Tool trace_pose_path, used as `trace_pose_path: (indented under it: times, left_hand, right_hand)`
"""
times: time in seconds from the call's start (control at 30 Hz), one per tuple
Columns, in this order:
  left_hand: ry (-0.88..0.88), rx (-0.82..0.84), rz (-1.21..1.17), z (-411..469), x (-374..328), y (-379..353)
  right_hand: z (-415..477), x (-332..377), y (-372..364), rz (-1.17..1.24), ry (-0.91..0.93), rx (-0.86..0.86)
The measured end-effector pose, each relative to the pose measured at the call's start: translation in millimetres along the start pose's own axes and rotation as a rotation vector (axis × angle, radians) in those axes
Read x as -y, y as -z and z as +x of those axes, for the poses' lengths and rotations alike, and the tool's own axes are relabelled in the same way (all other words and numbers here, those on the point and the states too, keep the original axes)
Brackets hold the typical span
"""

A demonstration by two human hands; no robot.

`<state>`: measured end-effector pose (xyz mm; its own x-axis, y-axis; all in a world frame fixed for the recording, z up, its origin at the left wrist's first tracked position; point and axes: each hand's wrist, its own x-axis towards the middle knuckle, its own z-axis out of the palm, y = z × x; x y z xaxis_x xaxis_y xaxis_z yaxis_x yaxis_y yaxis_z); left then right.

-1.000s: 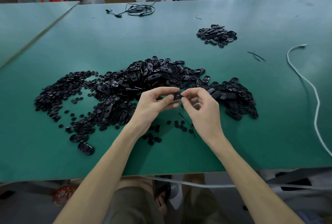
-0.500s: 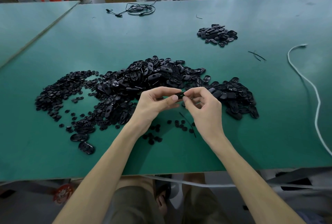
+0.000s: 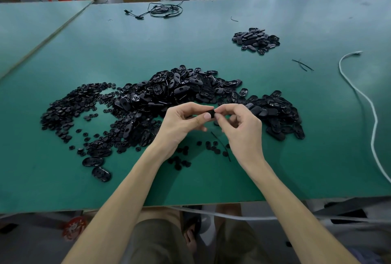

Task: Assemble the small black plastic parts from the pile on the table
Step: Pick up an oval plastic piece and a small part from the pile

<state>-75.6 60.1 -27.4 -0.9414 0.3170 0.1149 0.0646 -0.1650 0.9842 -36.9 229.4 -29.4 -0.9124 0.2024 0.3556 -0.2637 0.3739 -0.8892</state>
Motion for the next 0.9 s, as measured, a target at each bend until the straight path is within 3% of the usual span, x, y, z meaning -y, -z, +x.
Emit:
trace_pose_path:
  times: [0.33,0.9]
  left_hand:
    - [0.075,0.005,-0.096,-0.4,-0.4,1.9]
    - [0.119,-0.017,-0.150,-1.4,-2.4,3.8]
  right_hand:
    - [0.9,0.0,-1.8,-0.114,0.070,-0.004]
    - [0.1,0.8,-3.5,-0.072,0.066,-0.009]
